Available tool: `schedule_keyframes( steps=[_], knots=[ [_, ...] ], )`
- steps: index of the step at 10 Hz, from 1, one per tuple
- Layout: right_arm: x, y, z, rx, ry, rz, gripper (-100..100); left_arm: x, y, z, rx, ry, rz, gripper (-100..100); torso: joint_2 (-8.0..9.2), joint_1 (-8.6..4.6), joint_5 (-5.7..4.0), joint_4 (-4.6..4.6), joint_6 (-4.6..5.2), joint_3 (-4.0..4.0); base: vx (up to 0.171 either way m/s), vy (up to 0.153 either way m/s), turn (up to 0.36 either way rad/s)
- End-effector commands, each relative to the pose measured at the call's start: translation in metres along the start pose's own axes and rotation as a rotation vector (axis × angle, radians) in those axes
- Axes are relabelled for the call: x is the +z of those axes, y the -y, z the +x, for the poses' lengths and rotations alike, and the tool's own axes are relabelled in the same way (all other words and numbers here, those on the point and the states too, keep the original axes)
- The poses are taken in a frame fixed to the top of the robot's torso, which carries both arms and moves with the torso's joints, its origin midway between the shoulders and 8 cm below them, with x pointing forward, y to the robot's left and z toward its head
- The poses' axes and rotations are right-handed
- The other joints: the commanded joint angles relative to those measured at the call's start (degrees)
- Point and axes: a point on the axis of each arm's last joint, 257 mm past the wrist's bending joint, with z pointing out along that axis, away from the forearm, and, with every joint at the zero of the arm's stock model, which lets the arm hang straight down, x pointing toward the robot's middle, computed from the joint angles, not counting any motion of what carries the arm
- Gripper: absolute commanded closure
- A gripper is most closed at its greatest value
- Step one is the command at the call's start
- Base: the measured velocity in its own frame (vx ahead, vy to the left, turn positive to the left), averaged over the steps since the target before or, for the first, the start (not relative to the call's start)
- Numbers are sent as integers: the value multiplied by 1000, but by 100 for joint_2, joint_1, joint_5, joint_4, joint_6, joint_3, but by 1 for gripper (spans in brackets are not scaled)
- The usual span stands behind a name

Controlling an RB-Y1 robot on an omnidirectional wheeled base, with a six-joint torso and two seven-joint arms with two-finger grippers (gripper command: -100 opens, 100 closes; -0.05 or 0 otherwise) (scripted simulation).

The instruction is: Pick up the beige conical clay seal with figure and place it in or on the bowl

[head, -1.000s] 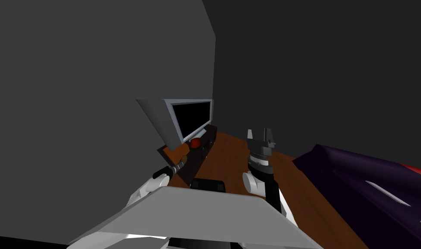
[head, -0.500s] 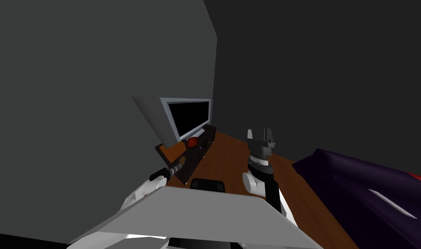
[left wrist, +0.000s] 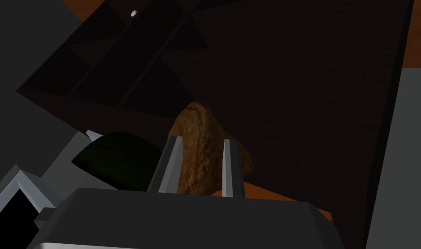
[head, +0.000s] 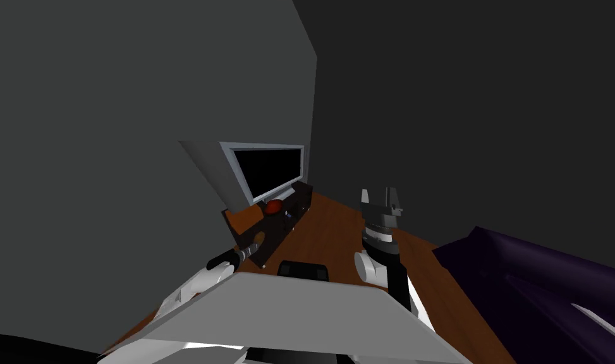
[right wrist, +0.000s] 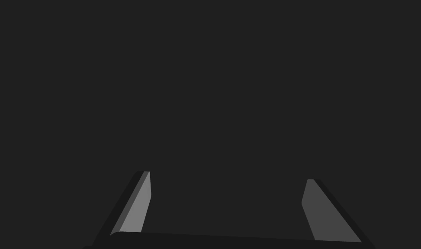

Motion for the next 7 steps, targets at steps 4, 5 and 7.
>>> schedule_keyframes(
  steps=[4, 5, 7],
  knots=[
    [0, 0, 0, 0, 0, 0, 0, -19, -38, -28, 119, 21, -72, 100, 7, 13, 0, 0, 2, 3, 53, -233, 58],
    [0, 0, 0, 0, 0, 0, 0, -22, -41, -43, 149, 35, -82, 100, 5, 13, -2, 2, 3, 3, 76, -198, 2],
    [0, 0, 0, 0, 0, 0, 0, -28, -39, -76, 201, 72, -90, 100, -16, 40, -2, 3, 11, -7, 98, -93, -33]
  ],
)
